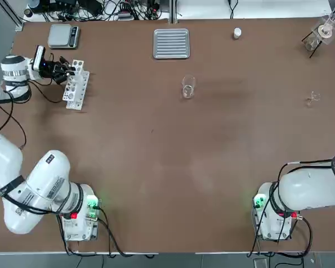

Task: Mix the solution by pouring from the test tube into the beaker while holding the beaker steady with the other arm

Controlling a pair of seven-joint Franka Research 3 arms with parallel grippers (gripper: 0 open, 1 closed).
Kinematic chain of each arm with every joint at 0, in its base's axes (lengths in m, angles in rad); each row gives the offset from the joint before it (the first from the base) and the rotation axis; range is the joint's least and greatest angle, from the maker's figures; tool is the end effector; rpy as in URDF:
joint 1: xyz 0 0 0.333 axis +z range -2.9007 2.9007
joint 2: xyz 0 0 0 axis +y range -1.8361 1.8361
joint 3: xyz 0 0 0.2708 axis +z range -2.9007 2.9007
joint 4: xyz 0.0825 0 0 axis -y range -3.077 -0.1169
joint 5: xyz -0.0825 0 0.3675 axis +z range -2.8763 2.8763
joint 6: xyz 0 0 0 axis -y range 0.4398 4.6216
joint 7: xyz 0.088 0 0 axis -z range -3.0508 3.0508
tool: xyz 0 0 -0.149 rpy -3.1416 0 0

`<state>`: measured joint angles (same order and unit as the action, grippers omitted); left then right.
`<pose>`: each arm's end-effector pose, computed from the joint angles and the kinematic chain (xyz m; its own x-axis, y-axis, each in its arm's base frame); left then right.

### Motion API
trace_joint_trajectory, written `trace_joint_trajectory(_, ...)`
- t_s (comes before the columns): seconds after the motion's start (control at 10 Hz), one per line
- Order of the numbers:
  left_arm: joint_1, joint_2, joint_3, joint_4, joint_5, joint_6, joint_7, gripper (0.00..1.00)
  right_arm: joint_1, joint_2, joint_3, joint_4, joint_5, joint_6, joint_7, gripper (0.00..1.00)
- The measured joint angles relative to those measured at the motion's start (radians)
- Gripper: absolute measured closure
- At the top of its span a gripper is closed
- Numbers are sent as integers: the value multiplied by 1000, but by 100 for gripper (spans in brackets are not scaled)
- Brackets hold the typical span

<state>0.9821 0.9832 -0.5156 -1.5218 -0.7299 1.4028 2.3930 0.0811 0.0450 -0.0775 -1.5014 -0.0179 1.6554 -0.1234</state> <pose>0.5268 0.1645 0.1464 -0.0286 -0.0452 0.9986 -0.9980 0.0571 -0.0260 0.5636 0.0003 0.5528 0.9861 0.1286 0.1054 0.1256 -0.9915 0.0346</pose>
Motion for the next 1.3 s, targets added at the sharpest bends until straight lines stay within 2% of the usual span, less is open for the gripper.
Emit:
trace_joint_trajectory(0.7, -3, 46, 5, 5, 1, 15, 0, 78, 1, 0, 0, -2, 0, 6, 0, 0)
trace_joint_trajectory(1.0, -6, 55, 8, 5, 1, 26, 0, 74, 1, 0, 1, -3, 0, 8, 0, 0)
trace_joint_trajectory(1.1, -8, 55, 8, 6, 1, 27, 0, 68, 1, 0, 1, -3, 0, 8, 0, 0)
trace_joint_trajectory(1.2, -10, 55, 8, 8, 1, 27, 0, 52, 1, 0, 1, -3, 0, 10, 0, 0)
trace_joint_trajectory(1.3, -11, 55, 8, 10, 1, 27, 0, 47, 1, 0, 1, -3, 0, 12, 0, 0)
